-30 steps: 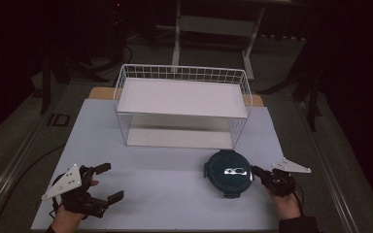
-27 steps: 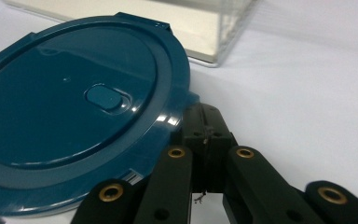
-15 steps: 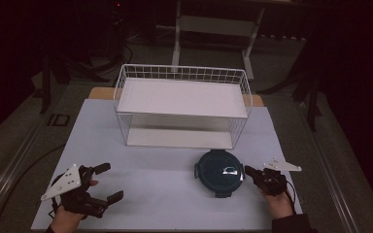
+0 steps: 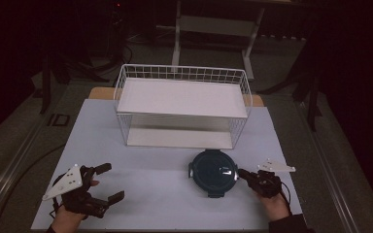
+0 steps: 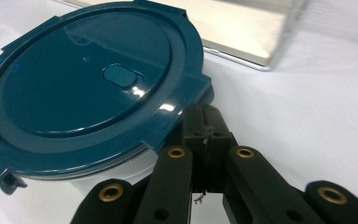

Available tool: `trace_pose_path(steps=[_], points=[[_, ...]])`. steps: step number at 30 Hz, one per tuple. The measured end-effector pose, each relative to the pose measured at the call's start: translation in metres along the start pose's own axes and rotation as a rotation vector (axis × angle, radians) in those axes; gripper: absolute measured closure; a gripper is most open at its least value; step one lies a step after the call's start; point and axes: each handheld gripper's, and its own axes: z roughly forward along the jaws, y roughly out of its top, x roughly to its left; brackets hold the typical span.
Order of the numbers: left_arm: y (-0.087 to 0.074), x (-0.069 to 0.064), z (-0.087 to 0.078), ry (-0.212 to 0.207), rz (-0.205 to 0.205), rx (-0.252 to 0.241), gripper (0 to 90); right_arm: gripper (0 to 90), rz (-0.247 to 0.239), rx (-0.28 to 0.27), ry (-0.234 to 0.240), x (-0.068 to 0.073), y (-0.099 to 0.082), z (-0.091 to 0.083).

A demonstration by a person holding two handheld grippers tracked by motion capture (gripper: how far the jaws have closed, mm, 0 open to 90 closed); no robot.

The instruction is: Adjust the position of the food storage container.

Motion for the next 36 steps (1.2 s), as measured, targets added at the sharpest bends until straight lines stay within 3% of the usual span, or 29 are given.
trace_pose_path(steps=[26,31,36], points=[[0.000,0.000,0.001,-0.007,0.003,0.004,0.1,90.0,-0.082,0.038,0.159,0.050,0.023,0.043],[0.000,0.000,0.000,-0.008,0.002,0.001,0.1,90.0,-0.043,0.019,0.170,0.048,0.024,0.042],[0.000,0.000,0.000,-0.008,0.001,0.003,0.1,90.0,-0.080,0.011,0.170,0.055,0.027,0.039]])
